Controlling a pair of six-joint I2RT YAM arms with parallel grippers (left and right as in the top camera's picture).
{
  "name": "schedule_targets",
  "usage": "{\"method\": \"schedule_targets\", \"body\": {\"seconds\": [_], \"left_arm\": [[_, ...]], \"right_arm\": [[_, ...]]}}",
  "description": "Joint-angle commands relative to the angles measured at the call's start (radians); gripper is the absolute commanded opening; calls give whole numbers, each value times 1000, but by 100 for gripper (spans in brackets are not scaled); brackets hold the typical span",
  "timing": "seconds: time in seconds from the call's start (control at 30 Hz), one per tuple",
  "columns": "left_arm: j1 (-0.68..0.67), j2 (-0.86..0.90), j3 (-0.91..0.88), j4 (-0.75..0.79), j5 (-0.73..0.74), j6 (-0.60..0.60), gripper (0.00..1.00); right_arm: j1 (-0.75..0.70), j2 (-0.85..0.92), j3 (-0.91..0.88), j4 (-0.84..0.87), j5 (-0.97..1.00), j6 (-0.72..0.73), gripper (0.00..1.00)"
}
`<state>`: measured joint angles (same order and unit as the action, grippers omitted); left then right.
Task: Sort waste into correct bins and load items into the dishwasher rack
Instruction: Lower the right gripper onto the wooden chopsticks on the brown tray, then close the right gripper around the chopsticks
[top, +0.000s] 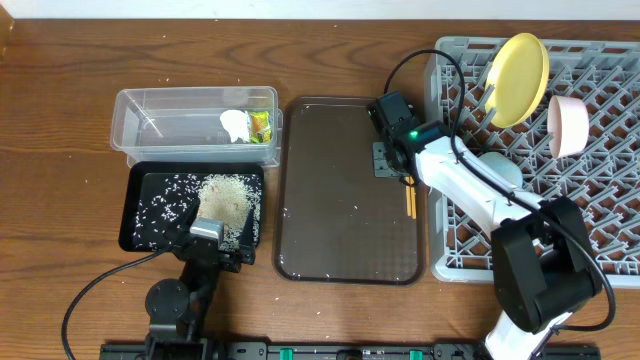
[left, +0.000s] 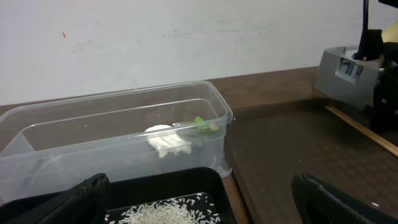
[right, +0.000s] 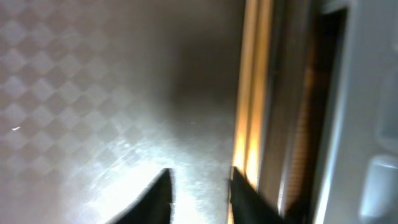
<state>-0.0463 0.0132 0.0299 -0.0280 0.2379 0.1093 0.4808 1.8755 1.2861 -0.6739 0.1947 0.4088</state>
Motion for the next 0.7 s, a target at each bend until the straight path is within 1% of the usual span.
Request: {"method": "schedule_targets", "body": {"seconds": [0.0,0.03,0.07,0.13,0.2,0.23,0.27,0.3,0.33,0.37,0.47,0.53,0.63,0.67], "left_arm": [[6,-3,-26,-18,20,10,95],[6,-3,-26,-18,20,10,95],[6,-3,-26,-18,20,10,95],[6,-3,-26,-18,20,10,95],[6,-3,-26,-18,20,10,95],[6,-3,-26,-18,20,10,95],[6,-3,-26,-18,20,10,95],[6,-3,-26,-18,20,10,95],[6,-3,-26,-18,20,9,95],[6,-3,-26,-18,20,10,95],[6,-3,-26,-18,20,10,95],[6,-3,-26,-18,20,10,95],[6,-3,-26,-18,20,9,95],[6,-3,-26,-18,20,10,95]], "right_arm": [[3,24,-7,8,107,-6,34],[2,31,-7,8,117,-6,33],[-1,41,-7,9,115,-6,31],[-3,58,-8,10,80,-6,20],[-3,75,-8,9,51,-6,13],[-2,80,-8,8,48,-6,12],[-2,93,-8,5,54,-6,12],[-2,103,-8,1,69,-6,16],[-2,115,-8,1,80,-5,25],[-3,124,-8,3,85,-5,26],[-5,139,-8,11,102,-5,26],[-6,139,-8,16,104,-6,22],[-6,139,-8,12,101,-6,22],[-6,139,-8,10,100,-6,18]]}}
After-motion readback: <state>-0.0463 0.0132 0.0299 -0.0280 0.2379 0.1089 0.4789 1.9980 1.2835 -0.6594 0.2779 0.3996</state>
